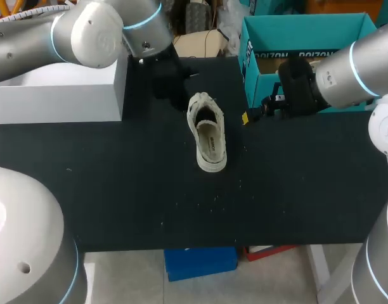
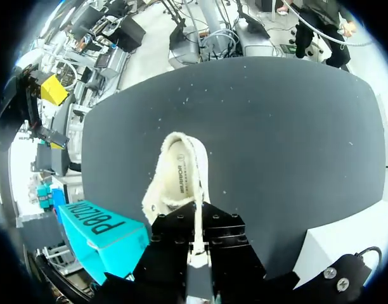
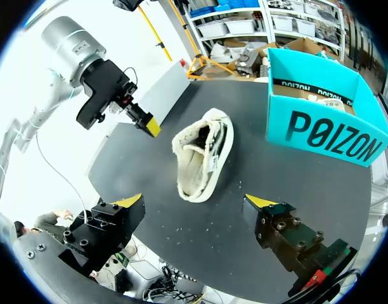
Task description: Take the shoe out of the shoebox, open the shoe tongue, remove and reinsert the insole, then place the shoe into the shoebox
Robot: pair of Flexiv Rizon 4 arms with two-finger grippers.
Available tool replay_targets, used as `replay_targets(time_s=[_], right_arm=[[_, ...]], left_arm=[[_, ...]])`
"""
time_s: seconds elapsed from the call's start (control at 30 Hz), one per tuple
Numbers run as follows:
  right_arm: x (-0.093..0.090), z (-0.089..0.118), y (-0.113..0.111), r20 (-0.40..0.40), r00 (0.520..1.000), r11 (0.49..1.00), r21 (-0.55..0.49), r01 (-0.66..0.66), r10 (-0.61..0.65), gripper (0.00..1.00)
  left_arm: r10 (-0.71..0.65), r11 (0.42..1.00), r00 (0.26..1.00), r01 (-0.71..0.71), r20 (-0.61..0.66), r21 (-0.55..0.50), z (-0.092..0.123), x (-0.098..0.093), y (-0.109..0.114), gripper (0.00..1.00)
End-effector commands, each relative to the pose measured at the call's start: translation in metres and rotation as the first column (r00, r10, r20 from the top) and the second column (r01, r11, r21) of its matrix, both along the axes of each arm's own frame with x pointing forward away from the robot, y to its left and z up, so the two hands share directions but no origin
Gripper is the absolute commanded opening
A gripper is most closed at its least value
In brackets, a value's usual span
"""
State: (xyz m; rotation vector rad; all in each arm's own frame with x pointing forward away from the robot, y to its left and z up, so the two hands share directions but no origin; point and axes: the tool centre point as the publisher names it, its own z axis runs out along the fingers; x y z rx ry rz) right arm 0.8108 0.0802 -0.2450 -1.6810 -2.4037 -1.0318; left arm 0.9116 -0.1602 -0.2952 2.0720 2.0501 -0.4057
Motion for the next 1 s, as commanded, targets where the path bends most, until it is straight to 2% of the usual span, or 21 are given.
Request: replay_targets(time_s=[0.03, 0.07, 0.3, 0.77, 0.83, 0.9, 0.97, 1.0], right_arm=[[0.000, 0.000, 0.001, -0.001, 1.000, 1.000, -0.003, 0.001, -0.001, 1.00], [0.000, 0.000, 0.001, -0.001, 1.000, 1.000, -0.003, 0.001, -0.001, 1.00], [0.000, 0.000, 0.001, -0.001, 1.000, 1.000, -0.003, 0.001, -0.001, 1.00], [0.000, 0.000, 0.001, -0.001, 1.000, 1.000, -0.003, 0.001, -0.001, 1.00], [0.000, 0.000, 0.001, -0.001, 1.000, 1.000, -0.003, 0.001, -0.001, 1.00], [0.000, 0.000, 0.001, -0.001, 1.000, 1.000, -0.003, 0.001, -0.001, 1.00], [0.000, 0.000, 0.001, -0.001, 1.000, 1.000, -0.003, 0.001, -0.001, 1.00], [0.000, 0.000, 0.001, -0.001, 1.000, 1.000, -0.003, 0.001, -0.001, 1.00]], left_arm=[[0.013, 0.999, 0.999, -0.011, -0.043, 0.033, -0.001, 0.000, 0.004, 0.47], [0.029, 0.999, 0.998, -0.027, -0.058, 0.032, -0.002, -0.002, 0.006, 1.00], [0.239, 0.961, 0.962, -0.216, -0.132, 0.173, -0.005, -0.016, 0.040, 1.00], [0.237, 0.962, 0.966, -0.218, -0.104, 0.166, -0.003, -0.019, 0.042, 1.00], [0.357, 0.931, 0.900, -0.323, -0.249, 0.168, -0.004, -0.024, 0.042, 1.00], [0.443, 0.896, 0.829, -0.416, -0.341, 0.152, -0.003, -0.028, 0.044, 1.00], [0.581, 0.800, 0.677, -0.576, -0.451, 0.166, -0.001, -0.025, 0.053, 1.00], [0.614, 0.766, 0.630, -0.622, -0.476, 0.165, 0.000, -0.025, 0.059, 1.00]])
